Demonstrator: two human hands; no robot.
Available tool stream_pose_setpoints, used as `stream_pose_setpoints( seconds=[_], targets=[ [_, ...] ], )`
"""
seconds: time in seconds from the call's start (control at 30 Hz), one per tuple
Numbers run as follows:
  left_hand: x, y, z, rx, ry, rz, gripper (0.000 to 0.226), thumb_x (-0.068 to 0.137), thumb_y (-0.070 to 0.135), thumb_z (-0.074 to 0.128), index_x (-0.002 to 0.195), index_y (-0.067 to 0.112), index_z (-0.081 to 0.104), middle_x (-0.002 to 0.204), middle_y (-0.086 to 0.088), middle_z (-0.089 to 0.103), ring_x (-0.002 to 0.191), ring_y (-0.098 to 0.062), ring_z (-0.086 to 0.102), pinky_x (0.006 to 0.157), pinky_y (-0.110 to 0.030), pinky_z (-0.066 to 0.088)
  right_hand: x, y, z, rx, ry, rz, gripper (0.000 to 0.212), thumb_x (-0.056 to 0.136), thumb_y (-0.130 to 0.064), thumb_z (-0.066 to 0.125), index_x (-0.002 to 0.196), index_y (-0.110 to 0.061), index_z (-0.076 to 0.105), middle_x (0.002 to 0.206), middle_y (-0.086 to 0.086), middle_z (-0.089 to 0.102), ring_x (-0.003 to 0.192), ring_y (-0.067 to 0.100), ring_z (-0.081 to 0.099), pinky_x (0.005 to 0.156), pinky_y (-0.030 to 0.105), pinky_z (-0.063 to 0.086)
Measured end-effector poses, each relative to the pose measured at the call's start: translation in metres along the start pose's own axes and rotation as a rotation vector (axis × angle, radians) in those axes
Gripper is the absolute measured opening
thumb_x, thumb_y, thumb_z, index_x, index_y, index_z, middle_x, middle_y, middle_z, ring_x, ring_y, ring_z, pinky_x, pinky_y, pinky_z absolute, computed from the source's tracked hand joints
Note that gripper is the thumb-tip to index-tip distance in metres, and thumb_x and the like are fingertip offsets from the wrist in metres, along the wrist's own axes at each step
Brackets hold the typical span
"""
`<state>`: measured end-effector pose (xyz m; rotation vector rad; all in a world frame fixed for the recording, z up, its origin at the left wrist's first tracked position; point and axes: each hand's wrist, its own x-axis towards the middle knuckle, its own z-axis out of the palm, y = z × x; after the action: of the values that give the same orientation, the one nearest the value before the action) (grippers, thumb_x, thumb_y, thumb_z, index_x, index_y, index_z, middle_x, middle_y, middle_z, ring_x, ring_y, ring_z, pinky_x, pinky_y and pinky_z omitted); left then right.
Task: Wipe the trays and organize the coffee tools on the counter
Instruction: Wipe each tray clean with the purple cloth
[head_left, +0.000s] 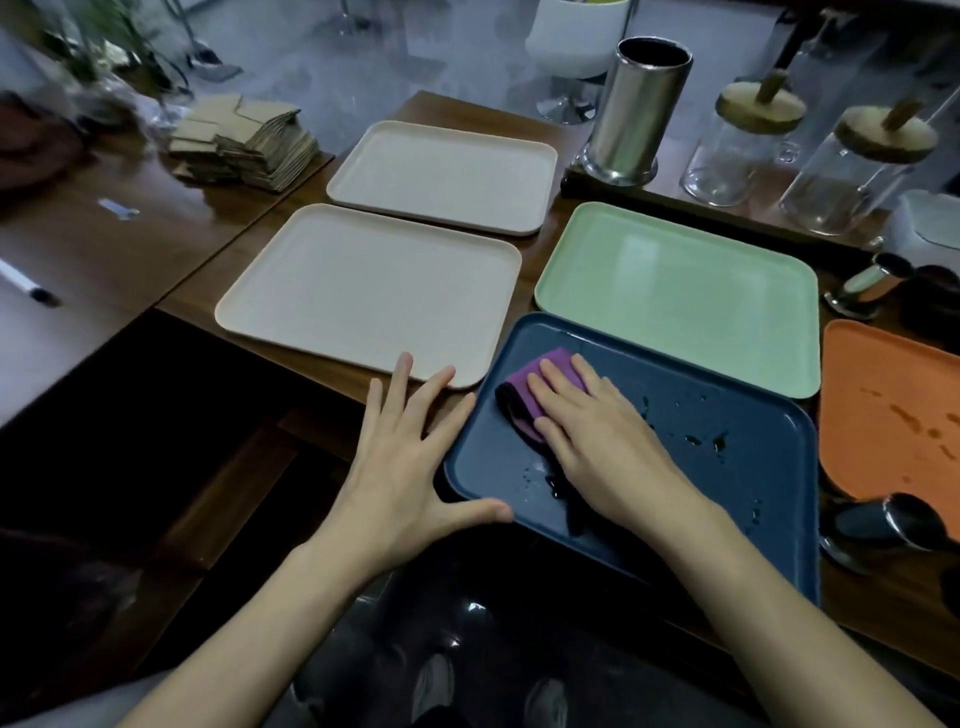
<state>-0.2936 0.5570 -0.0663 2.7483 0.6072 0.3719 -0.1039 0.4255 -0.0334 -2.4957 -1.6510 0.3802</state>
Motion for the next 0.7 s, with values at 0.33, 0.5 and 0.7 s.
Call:
stream_pose_setpoints(
  seconds=[0.33,0.5,0.7],
  targets=[
    [0.001,-0.003,-0.001,0.020,-0.042,-0.035,0.119,0.066,0.103,0.031,0.158,0.028,0.033,0.170,-0.001,0.009,0.153,-0.027,-0.025,0.121,-0.061,-0.010,0.042,-0.003,0.000,-0.023,0.090,-0.019,0.047,0.107,-0.027,0.035,0.153,-0.016,0.037,0.164,0.003,0.030,0.153,0.030,0.015,0.122,0.045,0.024],
    [-0.001,-0.004,0.005,-0.030,0.002,-0.028,0.114,0.069,0.100,0.036,0.157,0.028,0.036,0.170,0.000,0.014,0.155,-0.028,-0.019,0.121,-0.065,-0.003,-0.004,-0.024,0.009,0.049,0.012,-0.190,0.047,0.106,-0.030,0.039,0.153,-0.025,0.040,0.163,-0.005,0.030,0.155,0.024,0.014,0.123,0.040,0.020],
    [-0.003,-0.004,0.008,-0.050,0.002,-0.016,0.111,0.072,0.098,0.037,0.159,0.029,0.032,0.170,0.001,0.009,0.155,-0.027,-0.019,0.122,-0.064,-0.002,-0.027,-0.034,0.012,0.064,-0.072,-0.257,0.048,0.108,-0.036,0.036,0.156,-0.033,0.034,0.165,-0.014,0.020,0.156,0.014,0.001,0.125,0.033,0.004]
  ],
)
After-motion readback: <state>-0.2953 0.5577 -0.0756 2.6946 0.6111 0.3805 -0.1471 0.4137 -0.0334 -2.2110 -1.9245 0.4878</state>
